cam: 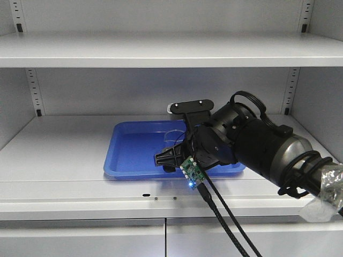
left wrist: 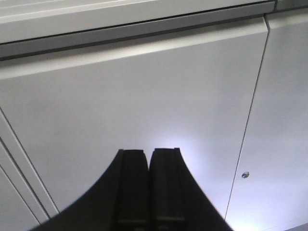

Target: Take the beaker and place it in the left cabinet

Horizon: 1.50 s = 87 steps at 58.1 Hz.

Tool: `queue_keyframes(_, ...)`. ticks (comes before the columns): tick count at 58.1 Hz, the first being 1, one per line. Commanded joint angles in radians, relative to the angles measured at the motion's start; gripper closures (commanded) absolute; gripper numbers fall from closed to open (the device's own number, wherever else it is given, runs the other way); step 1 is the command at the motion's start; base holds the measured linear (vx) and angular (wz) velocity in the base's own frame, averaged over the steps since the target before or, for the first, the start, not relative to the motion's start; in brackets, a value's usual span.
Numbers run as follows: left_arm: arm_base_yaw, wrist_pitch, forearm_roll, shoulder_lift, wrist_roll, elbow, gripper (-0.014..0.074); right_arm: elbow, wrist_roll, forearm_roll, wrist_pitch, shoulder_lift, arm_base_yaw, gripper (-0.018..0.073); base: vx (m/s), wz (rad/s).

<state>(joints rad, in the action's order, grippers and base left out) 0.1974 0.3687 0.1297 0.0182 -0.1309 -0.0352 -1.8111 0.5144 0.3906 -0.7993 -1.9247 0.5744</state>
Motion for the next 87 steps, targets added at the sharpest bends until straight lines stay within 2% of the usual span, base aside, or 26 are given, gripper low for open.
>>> queue_keyframes(1, 0.006, -0.082, 0.010, 0.010, 0.001, 0.019, 0.0603, -0.035, -0.009, 0.028, 0.048, 0.060, -0.005, -0.0033, 0.00, 0.00)
queue_keyframes(15, 0.006, -0.082, 0.010, 0.010, 0.001, 0.019, 0.0603, -0.034, -0.009, 0.038, 0.047, 0.069, -0.007, -0.0033, 0.00, 0.00)
queue_keyframes(21, 0.006, -0.082, 0.010, 0.010, 0.001, 0.019, 0.0603, -0.007, -0.009, 0.008, 0.044, 0.102, -0.007, -0.0033, 0.00, 0.00)
queue_keyframes(26, 0.006, -0.082, 0.010, 0.010, 0.001, 0.019, 0.0603, 0.081, -0.009, -0.021, 0.071, 0.160, -0.007, -0.0032, 0.00, 0.00)
queue_keyframes(38, 0.006, -0.082, 0.010, 0.010, 0.001, 0.019, 0.0603, 0.385, -0.011, 0.001, 0.114, 0.390, -0.014, 0.0003, 0.00, 0.00)
queue_keyframes(45, 0.006, -0.082, 0.010, 0.010, 0.001, 0.019, 0.0603, 0.547, -0.032, -0.038, 0.114, 0.537, -0.086, 0.0048, 0.00, 0.00)
queue_keyframes(52, 0.006, -0.082, 0.010, 0.010, 0.001, 0.019, 0.0603, 0.673, -0.077, -0.084, 0.114, 0.706, -0.199, 0.0095, 0.00, 0.00)
queue_keyframes(61, 0.006, -0.082, 0.010, 0.010, 0.001, 0.019, 0.0603, 0.809, -0.130, -0.088, 0.115, 0.882, -0.335, 0.0157, 0.00, 0.00)
queue_keyframes(73, 0.006, -0.082, 0.010, 0.010, 0.001, 0.019, 0.0603, 1.022, -0.125, -0.166, 0.159, 1.090, -0.473, 0.0230, 0.00, 0.00)
queue_keyframes(78, 0.006, -0.082, 0.010, 0.010, 0.001, 0.019, 0.0603, 1.091, -0.125, -0.176, 0.131, 1.142, -0.509, 0.0259, 0.00, 0.00)
queue_keyframes(83, 0.006, -0.082, 0.010, 0.010, 0.001, 0.019, 0.0603, 1.144, -0.133, -0.177, 0.081, 1.204, -0.510, 0.0297, 0.00, 0.00)
queue_keyframes(87, 0.006, -0.082, 0.010, 0.010, 0.001, 0.019, 0.0603, 1.180, -0.136, -0.208, 0.105, 1.263, -0.510, 0.0333, 0.00, 0.00)
